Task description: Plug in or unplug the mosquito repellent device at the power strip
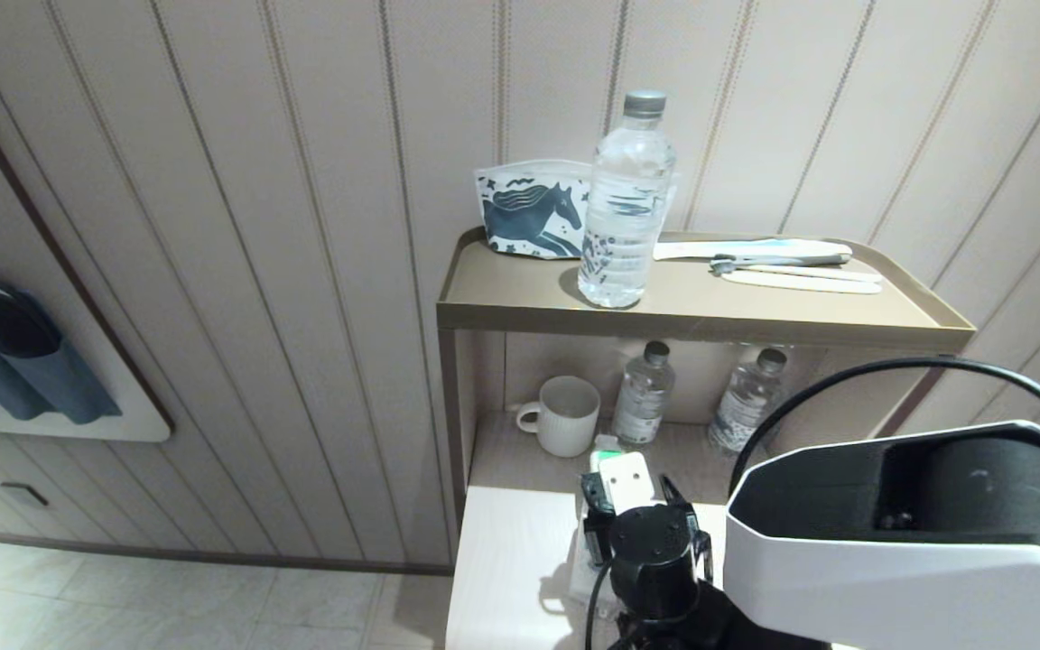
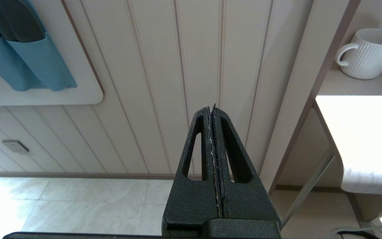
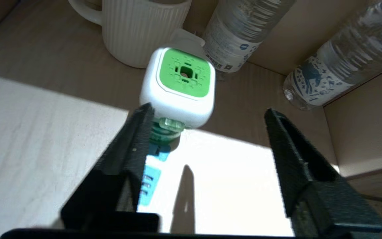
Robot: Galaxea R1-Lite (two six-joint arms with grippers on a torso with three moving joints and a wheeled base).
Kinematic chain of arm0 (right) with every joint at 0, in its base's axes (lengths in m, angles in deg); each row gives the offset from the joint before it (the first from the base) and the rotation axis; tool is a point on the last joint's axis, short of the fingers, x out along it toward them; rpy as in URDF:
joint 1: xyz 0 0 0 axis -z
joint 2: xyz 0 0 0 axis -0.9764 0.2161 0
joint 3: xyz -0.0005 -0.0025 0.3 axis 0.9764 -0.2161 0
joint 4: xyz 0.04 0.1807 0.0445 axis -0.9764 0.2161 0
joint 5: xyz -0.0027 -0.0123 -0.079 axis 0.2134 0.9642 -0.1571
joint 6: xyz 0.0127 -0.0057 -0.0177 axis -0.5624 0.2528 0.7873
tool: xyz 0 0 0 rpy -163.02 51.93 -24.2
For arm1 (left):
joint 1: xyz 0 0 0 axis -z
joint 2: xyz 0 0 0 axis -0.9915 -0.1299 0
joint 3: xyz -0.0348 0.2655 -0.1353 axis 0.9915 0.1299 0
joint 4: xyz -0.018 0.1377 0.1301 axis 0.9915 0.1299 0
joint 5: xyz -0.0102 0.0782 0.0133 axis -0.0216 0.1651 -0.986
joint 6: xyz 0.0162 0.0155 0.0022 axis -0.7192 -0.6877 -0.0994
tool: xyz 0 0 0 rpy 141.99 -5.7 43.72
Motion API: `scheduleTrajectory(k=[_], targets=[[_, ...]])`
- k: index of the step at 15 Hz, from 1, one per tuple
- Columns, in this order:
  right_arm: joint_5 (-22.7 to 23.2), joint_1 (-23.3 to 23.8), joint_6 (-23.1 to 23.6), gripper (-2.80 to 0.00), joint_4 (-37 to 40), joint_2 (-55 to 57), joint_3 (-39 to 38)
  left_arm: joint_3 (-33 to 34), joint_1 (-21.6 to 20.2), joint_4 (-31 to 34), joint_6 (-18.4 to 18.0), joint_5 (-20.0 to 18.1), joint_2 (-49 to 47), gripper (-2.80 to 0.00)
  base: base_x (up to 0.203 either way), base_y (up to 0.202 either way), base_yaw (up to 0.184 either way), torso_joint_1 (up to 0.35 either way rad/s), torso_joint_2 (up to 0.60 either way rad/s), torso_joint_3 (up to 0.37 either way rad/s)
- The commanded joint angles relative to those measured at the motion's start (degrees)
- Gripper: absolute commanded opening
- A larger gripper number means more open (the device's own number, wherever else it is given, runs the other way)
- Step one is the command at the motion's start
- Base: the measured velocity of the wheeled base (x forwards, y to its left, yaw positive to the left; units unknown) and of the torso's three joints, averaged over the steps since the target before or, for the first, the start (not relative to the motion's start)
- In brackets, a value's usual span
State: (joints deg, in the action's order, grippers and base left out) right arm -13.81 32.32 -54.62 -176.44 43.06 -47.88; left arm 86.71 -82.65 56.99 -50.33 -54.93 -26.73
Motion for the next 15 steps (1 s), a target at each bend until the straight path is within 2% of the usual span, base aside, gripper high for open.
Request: scheduleTrajectory(k=[1, 5, 8, 11, 13, 15], targets=[[-0.3, -1.0, -0.2, -2.80, -2.7, -4.3, -3.7, 0.0, 0.0, 0.0, 0.0, 0.0, -0.1, -2.80, 0.000, 0.000, 0.000, 0.000, 0.00, 0.000], [-0.4, -3.4, -1.6, -2.80, -2.7, -8.3, -13.6, 0.0, -0.1, 0.0, 0.0, 0.0, -0.1, -2.80, 0.000, 0.000, 0.000, 0.000, 0.00, 0.000], [-0.6, -4.7, -2.2, -2.80, -1.9, -16.3, -20.4, 0.0, -0.1, 0.0, -0.1, 0.0, -0.1, -2.80, 0.000, 0.000, 0.000, 0.000, 0.00, 0.000], [-2.5, -4.8, -2.2, -2.80, 6.2, -31.2, -26.0, 0.0, -0.1, 0.0, -0.1, 0.0, -0.1, -2.80, 0.000, 0.000, 0.000, 0.000, 0.00, 0.000], [-3.3, -0.9, -1.7, -2.80, 15.8, -44.0, -27.6, 0.0, 0.0, 0.0, 0.0, 0.0, -0.1, -2.80, 0.000, 0.000, 0.000, 0.000, 0.00, 0.000], [-2.8, 8.8, 0.2, -2.80, 28.7, -60.9, -26.8, 0.0, -0.1, 0.0, -0.1, 0.0, -0.1, -2.80, 0.000, 0.000, 0.000, 0.000, 0.00, 0.000]])
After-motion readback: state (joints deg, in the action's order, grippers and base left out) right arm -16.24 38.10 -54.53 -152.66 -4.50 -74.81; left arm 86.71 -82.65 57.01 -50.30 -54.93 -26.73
